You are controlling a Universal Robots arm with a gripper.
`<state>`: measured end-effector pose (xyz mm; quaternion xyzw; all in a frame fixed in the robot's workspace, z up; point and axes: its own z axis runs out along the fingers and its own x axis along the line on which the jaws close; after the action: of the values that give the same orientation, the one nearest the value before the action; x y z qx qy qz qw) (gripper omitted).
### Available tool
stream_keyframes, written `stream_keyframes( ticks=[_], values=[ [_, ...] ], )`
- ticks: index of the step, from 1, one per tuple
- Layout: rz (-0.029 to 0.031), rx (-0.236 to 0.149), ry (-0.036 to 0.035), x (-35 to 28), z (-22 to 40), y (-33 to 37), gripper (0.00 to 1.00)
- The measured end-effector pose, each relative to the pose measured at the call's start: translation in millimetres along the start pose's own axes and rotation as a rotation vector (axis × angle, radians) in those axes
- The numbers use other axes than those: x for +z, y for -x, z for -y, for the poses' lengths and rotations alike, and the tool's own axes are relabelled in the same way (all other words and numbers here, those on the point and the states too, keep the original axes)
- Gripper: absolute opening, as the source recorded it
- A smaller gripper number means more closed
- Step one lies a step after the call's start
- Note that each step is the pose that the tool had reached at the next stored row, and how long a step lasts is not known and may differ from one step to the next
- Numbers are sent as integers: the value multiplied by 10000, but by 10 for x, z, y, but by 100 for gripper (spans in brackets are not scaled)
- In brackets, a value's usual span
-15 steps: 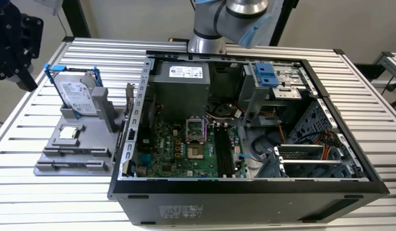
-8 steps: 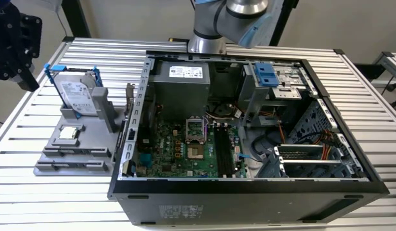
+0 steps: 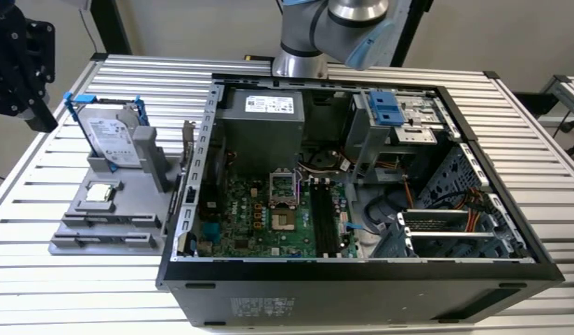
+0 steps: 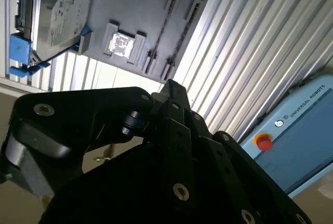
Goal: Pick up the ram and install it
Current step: 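Pick up the ram and move it above insertion slot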
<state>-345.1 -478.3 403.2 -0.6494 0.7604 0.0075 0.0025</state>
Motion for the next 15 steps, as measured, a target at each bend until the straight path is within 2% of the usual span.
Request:
stream_keyframes(
  ticks=[6,9,11,13,14,15],
  values=[
    [5,-1081,-4,0,-1,0,0],
    [131,-1461,16,3,-1,0,0],
    [266,-1636,29,4,-1,0,0],
    [545,-1710,53,7,-1,0,0],
    [576,-1722,54,9,-1,0,0],
    [576,-1728,56,8,-1,0,0]
  ],
)
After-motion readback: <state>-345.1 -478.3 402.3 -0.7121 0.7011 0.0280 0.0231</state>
